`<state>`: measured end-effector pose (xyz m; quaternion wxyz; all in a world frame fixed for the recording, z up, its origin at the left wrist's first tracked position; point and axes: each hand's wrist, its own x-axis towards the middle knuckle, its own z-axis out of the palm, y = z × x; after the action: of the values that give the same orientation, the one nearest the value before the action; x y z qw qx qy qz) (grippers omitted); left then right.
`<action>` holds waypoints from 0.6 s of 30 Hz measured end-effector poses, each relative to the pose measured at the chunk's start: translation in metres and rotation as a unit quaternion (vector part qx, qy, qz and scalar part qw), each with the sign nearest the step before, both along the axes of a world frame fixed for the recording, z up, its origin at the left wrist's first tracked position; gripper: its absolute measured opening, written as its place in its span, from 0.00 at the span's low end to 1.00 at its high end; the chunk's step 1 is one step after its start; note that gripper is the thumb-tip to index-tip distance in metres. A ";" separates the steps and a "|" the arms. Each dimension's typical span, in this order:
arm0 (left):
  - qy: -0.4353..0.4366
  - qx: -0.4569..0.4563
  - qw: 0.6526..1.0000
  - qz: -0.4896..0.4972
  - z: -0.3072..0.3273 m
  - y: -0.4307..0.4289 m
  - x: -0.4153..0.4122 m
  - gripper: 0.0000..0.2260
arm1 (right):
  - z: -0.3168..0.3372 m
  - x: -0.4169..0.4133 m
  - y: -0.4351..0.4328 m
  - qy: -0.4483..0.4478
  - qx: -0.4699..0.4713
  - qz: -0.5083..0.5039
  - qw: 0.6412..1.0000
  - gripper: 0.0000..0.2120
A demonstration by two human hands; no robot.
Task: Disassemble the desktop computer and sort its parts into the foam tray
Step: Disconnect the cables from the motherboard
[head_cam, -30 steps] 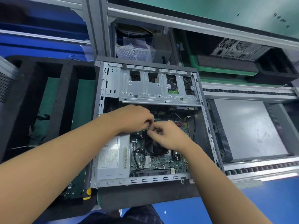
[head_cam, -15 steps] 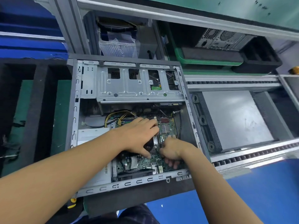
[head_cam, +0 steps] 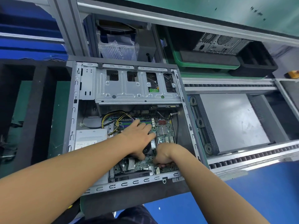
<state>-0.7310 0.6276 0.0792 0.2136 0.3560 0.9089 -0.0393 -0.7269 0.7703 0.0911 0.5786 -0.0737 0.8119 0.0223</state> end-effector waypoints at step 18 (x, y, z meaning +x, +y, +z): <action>0.004 0.037 0.999 -0.004 0.005 -0.006 -0.002 0.39 | 0.027 0.008 0.015 -0.076 -0.182 -0.241 0.950 0.11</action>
<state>-0.7329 0.6217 0.0845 0.1969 0.3670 0.9091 -0.0076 -0.7186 0.7853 0.1178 0.6039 0.0186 0.7493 -0.2711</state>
